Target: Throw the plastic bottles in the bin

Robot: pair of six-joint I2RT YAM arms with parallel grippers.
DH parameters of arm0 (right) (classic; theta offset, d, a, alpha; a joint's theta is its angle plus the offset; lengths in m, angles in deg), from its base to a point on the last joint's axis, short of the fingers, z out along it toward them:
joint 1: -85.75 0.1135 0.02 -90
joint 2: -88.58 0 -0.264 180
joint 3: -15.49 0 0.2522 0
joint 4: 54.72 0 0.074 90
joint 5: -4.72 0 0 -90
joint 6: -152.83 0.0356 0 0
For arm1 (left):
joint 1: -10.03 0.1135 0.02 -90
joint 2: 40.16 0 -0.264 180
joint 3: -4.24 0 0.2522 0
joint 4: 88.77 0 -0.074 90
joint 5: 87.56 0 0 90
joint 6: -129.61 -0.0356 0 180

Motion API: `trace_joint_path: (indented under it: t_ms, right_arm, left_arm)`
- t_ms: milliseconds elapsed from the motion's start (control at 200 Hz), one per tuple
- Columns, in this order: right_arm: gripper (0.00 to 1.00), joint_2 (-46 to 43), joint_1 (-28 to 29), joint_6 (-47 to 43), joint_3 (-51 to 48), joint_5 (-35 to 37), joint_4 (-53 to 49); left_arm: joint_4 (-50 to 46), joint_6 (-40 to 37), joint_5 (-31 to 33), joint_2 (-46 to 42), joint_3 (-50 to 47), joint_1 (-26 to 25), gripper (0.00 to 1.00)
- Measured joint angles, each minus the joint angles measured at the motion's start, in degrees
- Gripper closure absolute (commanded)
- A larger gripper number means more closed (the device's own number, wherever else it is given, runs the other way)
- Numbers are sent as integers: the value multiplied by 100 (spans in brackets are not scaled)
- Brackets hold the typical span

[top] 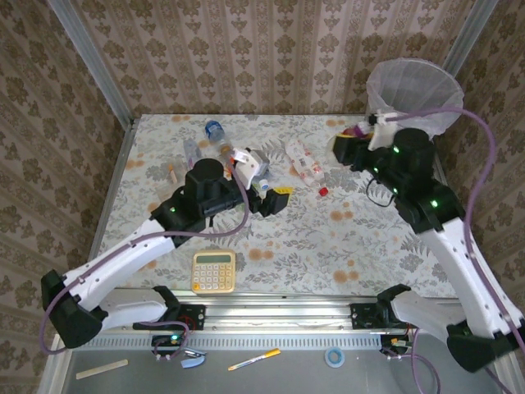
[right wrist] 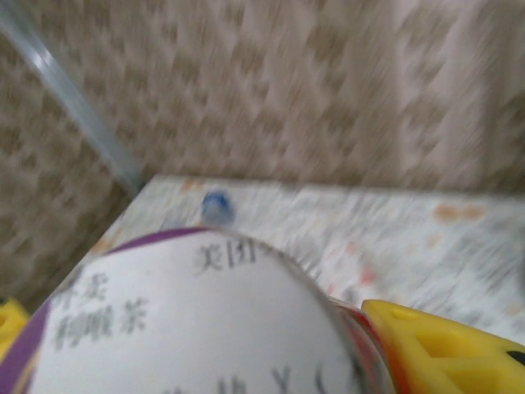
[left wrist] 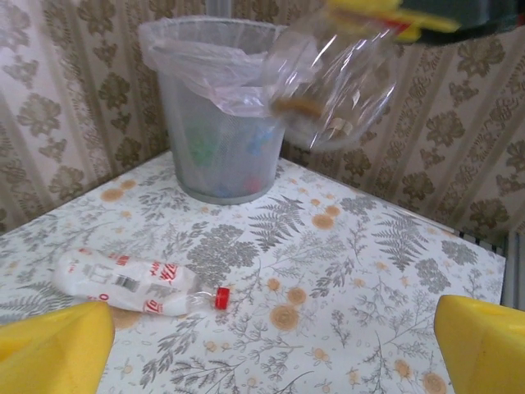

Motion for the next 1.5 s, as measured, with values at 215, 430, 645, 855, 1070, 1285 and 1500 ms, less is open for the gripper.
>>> trace_joint_path:
  t_ms: [215,430,645,855,1070,1285,1500]
  right_arm:
    - [68,-844,-31,-1613,-914,1427,2426]
    - [69,-345,-400,-2640,-750,1762,3543]
    - [45,1322,-1515,-2365,1517,2098,2260]
    - [4,4747,-2455,-1309,6957,2111,-1423]
    - [1,5158,-2461,-925,6763,1735,-3128]
    - [0,4242,-2461,-815,5845,1189,-3198]
    - [0,3126,-2461,-669,5235,356,-2898]
  left_arm:
    - [-92,85,177,-511,-334,227,0]
    - [-214,157,282,-844,-605,511,0]
    - [-262,315,295,-966,-763,791,0]
    - [-302,487,271,-953,-778,901,0]
    - [-564,616,308,-960,-778,905,0]
    - [-739,769,494,-1032,-815,992,0]
    - [-999,1034,822,-1045,-848,1213,0]
